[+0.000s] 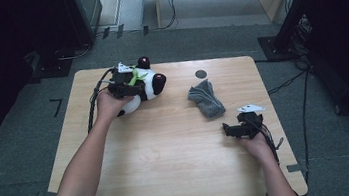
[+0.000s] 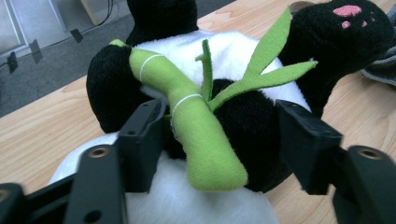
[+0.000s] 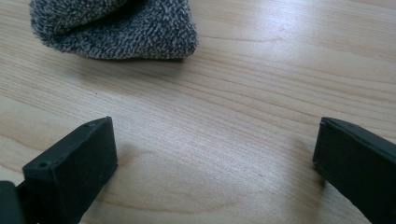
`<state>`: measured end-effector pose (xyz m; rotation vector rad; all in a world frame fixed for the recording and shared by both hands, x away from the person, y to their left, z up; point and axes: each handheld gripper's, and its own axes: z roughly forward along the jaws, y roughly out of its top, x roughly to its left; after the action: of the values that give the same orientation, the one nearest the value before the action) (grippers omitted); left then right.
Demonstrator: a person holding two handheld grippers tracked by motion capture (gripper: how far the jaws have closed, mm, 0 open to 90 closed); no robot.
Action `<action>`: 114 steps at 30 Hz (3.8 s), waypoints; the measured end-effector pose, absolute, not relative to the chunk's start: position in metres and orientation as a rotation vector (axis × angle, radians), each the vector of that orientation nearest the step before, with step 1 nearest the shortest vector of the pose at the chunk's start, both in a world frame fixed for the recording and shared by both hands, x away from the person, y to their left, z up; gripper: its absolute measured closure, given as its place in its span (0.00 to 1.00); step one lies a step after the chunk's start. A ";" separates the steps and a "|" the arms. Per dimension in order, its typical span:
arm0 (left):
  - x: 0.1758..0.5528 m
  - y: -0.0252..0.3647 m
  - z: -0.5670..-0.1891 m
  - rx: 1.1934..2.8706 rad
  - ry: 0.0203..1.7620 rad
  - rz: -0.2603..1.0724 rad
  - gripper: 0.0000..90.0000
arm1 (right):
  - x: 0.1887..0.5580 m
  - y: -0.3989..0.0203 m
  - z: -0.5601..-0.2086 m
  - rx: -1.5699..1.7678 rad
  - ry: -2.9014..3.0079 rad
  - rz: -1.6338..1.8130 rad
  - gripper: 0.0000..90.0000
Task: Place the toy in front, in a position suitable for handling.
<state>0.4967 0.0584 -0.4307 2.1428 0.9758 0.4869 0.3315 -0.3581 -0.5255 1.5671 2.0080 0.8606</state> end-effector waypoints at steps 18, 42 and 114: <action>0.470 0.062 -0.394 2.111 0.956 0.421 0.73 | 0.332 -0.358 -0.526 1.562 2.012 0.862 0.00; 0.321 0.041 -0.411 2.148 0.800 0.240 0.70 | 0.331 -0.358 -0.526 1.590 1.980 0.851 0.00; 0.299 0.130 -0.447 1.933 0.964 0.210 0.30 | 0.433 -0.306 -0.496 1.492 2.148 1.006 0.28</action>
<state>0.2993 0.1298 -0.4471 1.9334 0.9643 0.2096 0.4333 -0.3064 -0.4961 1.4916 2.1477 1.0063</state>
